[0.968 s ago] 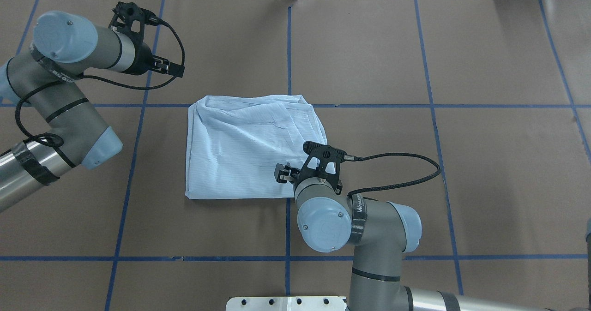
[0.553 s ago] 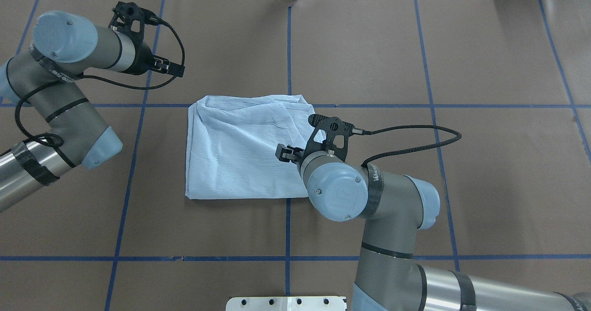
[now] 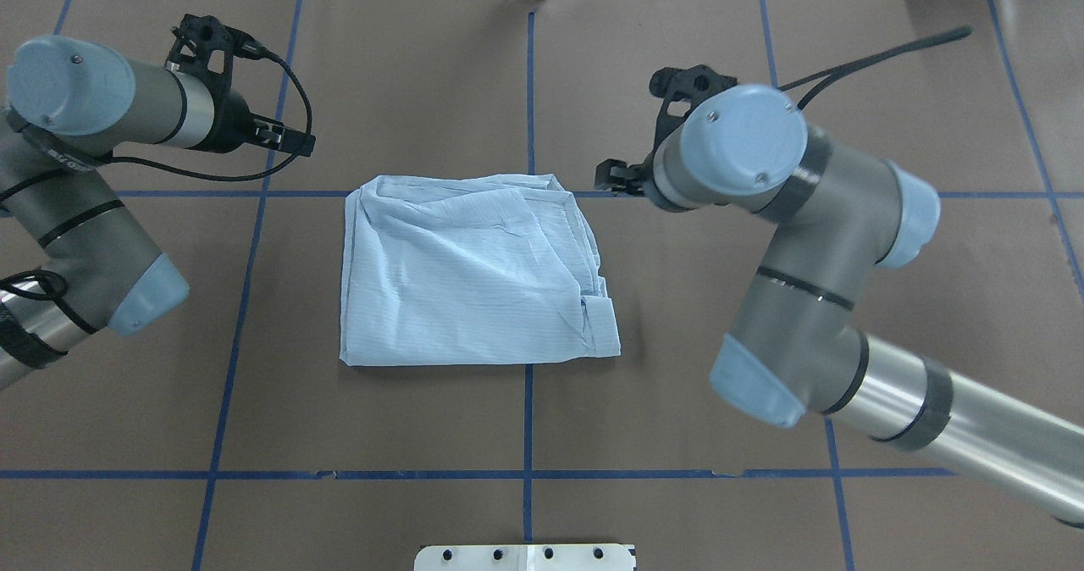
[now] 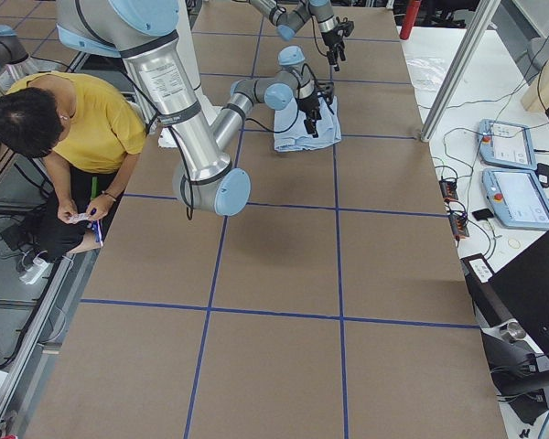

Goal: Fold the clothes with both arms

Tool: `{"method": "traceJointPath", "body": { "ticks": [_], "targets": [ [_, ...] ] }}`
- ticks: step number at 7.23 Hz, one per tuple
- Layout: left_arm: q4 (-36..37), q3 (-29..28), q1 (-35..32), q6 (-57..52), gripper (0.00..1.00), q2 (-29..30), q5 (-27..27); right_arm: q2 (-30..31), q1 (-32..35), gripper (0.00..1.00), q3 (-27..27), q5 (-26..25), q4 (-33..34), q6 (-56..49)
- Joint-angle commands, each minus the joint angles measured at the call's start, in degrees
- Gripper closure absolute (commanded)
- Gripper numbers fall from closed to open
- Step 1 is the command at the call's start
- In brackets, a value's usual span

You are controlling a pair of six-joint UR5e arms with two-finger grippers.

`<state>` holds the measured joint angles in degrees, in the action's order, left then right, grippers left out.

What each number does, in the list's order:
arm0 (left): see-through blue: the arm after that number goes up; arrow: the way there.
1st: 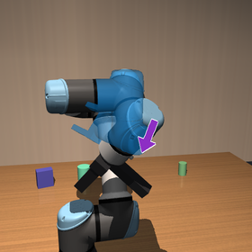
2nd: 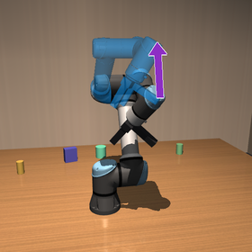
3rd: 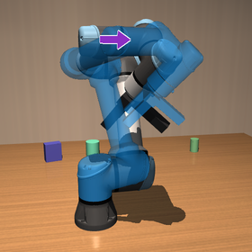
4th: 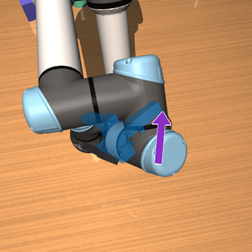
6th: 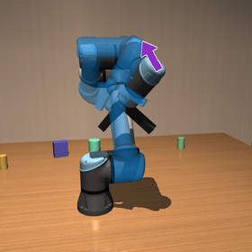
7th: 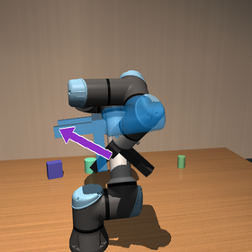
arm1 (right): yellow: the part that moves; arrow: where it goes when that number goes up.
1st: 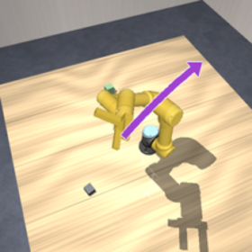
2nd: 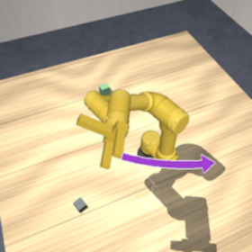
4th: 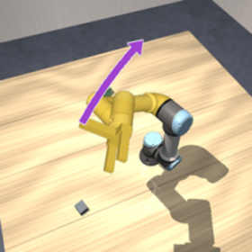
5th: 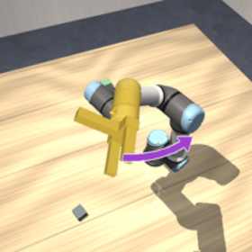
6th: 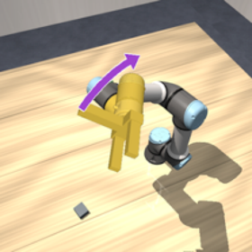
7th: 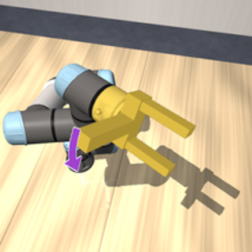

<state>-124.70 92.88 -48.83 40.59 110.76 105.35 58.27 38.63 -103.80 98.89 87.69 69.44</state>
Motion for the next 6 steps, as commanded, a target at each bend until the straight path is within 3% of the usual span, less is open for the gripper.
{"method": "traceJointPath", "body": {
  "ticks": [1, 4, 6],
  "targets": [
    [0.24, 4.14, -0.73, -4.08, 0.01, -4.57, 2.56, 6.91, 14.48, 0.00, 0.09, 14.34, 0.55, -19.59],
    [0.33, 6.70, -11.41, -25.91, 0.01, -13.00, 9.23, 21.22, 30.22, 0.00, 0.01, 22.29, -0.24, -48.60],
    [7.67, 6.70, -21.43, -43.41, 0.01, -14.43, 14.07, 29.41, 40.95, 0.00, 0.53, 26.60, 0.63, -67.24]
  ]
}}
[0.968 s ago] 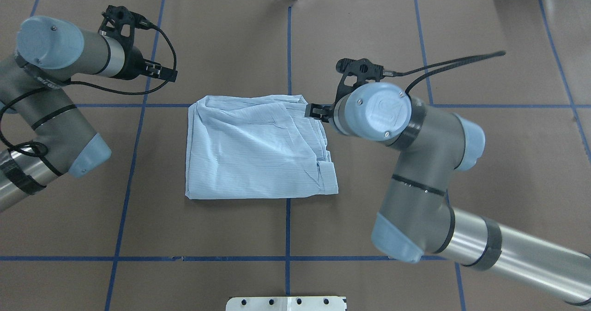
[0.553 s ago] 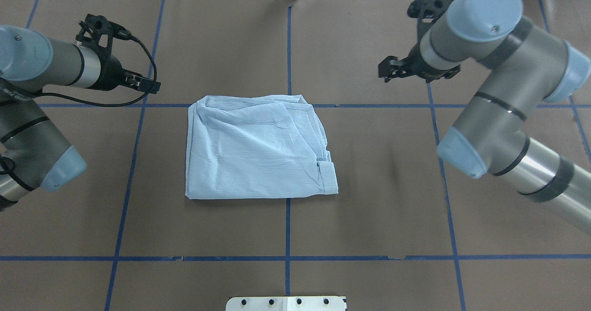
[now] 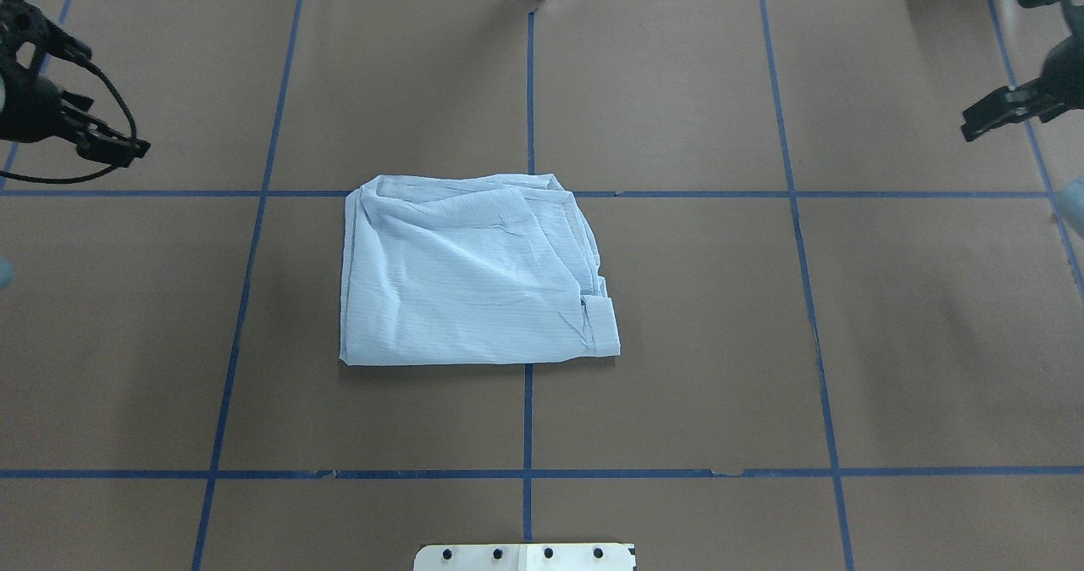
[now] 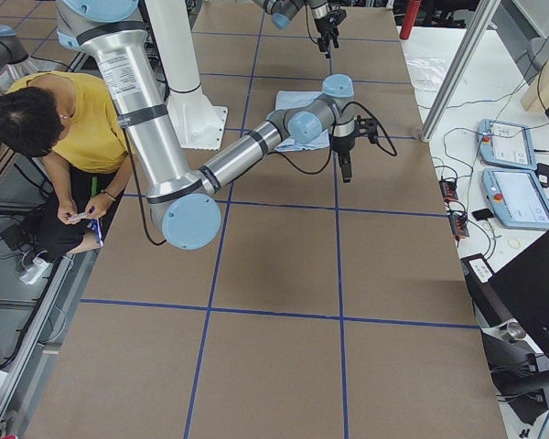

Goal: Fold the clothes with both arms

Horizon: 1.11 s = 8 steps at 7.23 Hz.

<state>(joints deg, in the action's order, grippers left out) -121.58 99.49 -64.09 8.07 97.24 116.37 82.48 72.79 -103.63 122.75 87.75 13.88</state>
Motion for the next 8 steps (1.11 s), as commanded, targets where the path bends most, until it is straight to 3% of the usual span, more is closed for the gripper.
{"method": "traceJointPath", "body": {
  "ticks": [1, 2, 3, 4, 5, 6, 8],
  "targets": [
    [10.16, 0.18, -11.79, -18.80, 0.01, -1.00, 5.42, 9.76, 10.84, 0.00, 0.27, 4.84, 0.58, -16.38],
    [13.09, -0.43, -16.11, -20.71, 0.01, -1.43, 7.01, 14.07, 13.15, 0.00, 0.27, 7.22, 0.49, -16.95],
    [12.77, -1.13, -16.15, -20.90, 0.01, -6.49, 6.59, 19.51, 13.26, 0.00, 0.10, 7.06, -0.29, -16.87],
    [11.29, -5.14, -19.02, -19.94, 0.01, -8.10, 5.37, 21.82, 13.26, 0.00, 1.05, 6.80, -0.65, -17.04],
    [14.75, -6.40, -26.97, -19.76, 0.01, -6.99, 7.45, 21.76, 13.43, 0.00, 0.80, 7.15, -0.56, -16.43],
    [21.05, -6.15, -27.05, -19.76, 0.01, -7.06, 12.95, 20.80, 13.43, 0.00, 0.71, 7.15, -0.48, -15.73],
    [24.53, -5.62, -27.40, -19.67, 0.01, -8.11, 15.38, 20.70, 13.43, 0.00, -0.34, 7.33, -0.56, -12.48]
  ]
}}
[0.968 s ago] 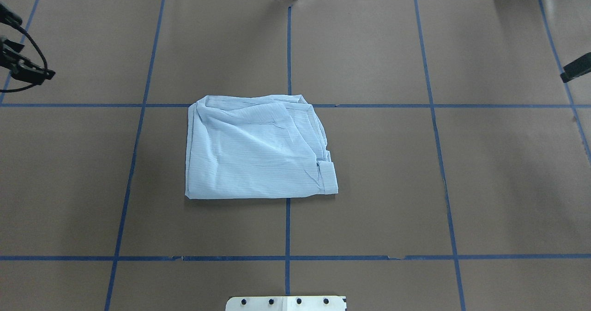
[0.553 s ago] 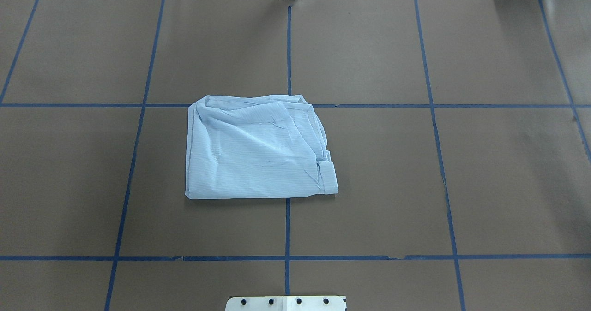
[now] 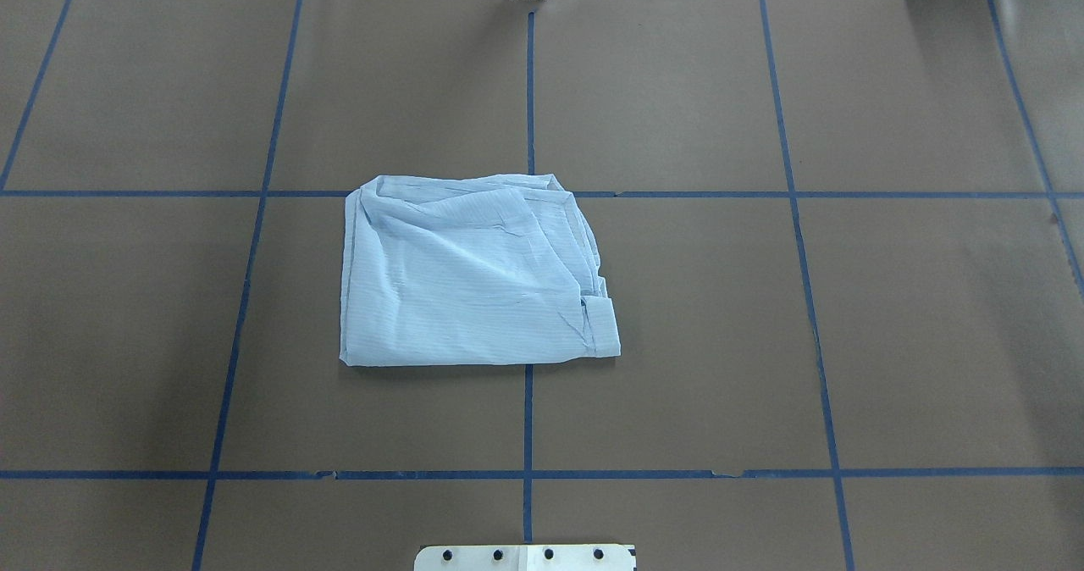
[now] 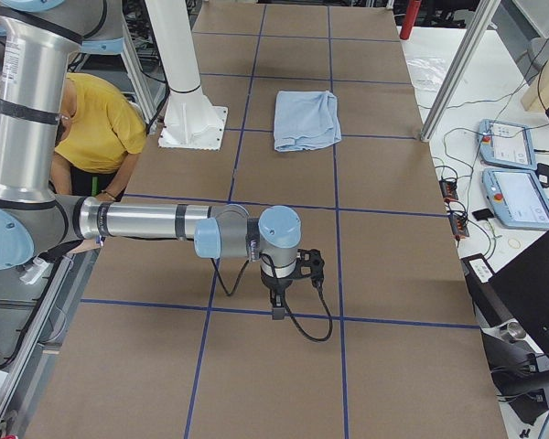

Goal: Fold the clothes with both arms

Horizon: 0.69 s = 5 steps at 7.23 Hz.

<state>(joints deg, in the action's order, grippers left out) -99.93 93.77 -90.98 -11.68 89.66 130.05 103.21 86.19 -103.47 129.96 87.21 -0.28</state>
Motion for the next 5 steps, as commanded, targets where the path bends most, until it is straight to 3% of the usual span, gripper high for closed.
{"method": "traceJointPath", "body": {
  "ticks": [1, 2, 5],
  "targets": [
    [4.90, 0.10, -0.51, 0.17, 0.01, -0.36, 1.79, -0.02, 0.03, 0.00, -0.51, 0.21, -0.03, 1.60],
    [7.79, 0.18, -0.43, 0.43, 0.01, -0.27, 1.87, -0.02, 0.03, 0.00, -0.51, 0.29, -0.03, 1.60],
    [7.65, 1.86, -0.42, 0.26, 0.01, -0.97, 1.44, -0.11, 0.03, 0.00, -0.68, 0.29, -0.03, 1.60]
  ]
}}
